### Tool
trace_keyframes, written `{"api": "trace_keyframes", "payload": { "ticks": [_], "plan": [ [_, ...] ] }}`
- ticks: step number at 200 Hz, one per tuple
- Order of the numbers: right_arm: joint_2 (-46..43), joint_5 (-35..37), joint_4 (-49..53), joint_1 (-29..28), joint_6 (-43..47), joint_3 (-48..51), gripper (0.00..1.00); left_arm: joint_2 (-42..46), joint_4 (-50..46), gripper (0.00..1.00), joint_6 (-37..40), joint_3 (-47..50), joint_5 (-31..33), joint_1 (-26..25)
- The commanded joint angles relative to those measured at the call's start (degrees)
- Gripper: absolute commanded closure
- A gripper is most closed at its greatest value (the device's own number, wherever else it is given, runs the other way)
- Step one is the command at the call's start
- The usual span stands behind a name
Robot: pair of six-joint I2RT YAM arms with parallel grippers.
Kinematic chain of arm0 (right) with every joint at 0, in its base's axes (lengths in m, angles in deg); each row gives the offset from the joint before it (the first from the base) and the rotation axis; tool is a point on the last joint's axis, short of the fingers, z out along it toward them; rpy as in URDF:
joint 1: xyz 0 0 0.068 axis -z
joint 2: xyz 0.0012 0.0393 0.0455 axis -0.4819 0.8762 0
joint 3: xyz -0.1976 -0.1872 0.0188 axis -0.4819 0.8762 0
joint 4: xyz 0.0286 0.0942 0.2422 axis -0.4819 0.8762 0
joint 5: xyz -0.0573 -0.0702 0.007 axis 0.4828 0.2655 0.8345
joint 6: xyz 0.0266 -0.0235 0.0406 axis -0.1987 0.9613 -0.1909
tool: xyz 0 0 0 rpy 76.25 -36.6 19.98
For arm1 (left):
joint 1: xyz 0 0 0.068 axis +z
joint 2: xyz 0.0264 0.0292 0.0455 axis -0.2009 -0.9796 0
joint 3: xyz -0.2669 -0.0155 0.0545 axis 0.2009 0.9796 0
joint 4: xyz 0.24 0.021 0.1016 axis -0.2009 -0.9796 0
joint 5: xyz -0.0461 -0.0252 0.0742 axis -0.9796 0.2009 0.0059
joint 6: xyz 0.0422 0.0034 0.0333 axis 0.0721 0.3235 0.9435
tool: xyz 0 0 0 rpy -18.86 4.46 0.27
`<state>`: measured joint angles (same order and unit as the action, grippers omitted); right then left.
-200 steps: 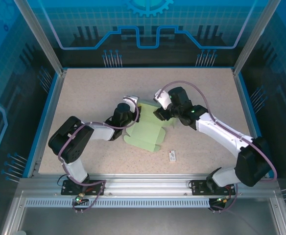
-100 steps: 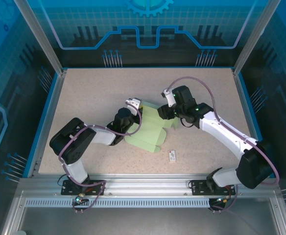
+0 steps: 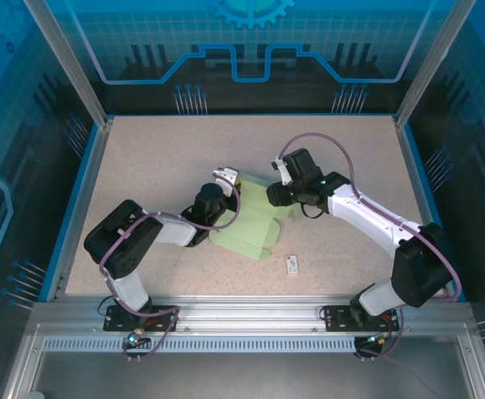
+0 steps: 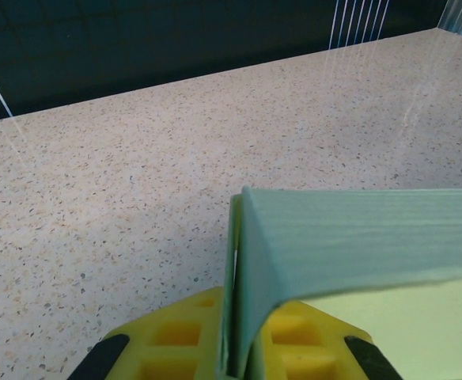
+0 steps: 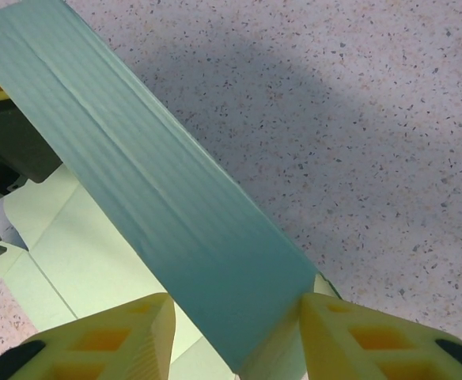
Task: Fold the paper box
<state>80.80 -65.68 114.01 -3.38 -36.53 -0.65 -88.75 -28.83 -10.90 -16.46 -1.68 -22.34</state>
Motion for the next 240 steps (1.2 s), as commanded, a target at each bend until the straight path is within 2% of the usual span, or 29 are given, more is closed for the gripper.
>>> {"api": "trace_keyframes", "payload": {
  "ticks": [1,41,98,163,210,240],
  "plan": [
    [0.6,-2.3,-1.2,-0.9,-2.9,-0.6,0.55,0.2,0.6,0.93,-0.6,-1.4,0.7,-0.3],
    [0.4,-5.6,-6.8,0.3,-7.4,1.8,0.55,0.1,1.7,0.92,-1.0,-0.8,-1.1,-0.4],
    [-1.2,-13.4,-20.2,4.8,-17.4,6.5,0.56,-0.4,2.3,0.92,-1.0,-0.4,-2.0,-0.4],
    [-3.0,-12.5,-26.1,5.9,-25.2,11.2,0.56,-0.5,2.6,0.92,-1.3,-0.4,-1.8,-0.4],
    [-5.4,-8.4,-18.9,6.3,-14.6,9.8,0.48,-0.4,2.3,0.92,-1.0,-0.5,-2.2,0.0],
    [-7.1,-7.1,-13.8,6.2,-9.8,8.7,0.47,-0.2,1.9,0.92,-1.1,-0.4,-2.2,0.3]
  ]
}}
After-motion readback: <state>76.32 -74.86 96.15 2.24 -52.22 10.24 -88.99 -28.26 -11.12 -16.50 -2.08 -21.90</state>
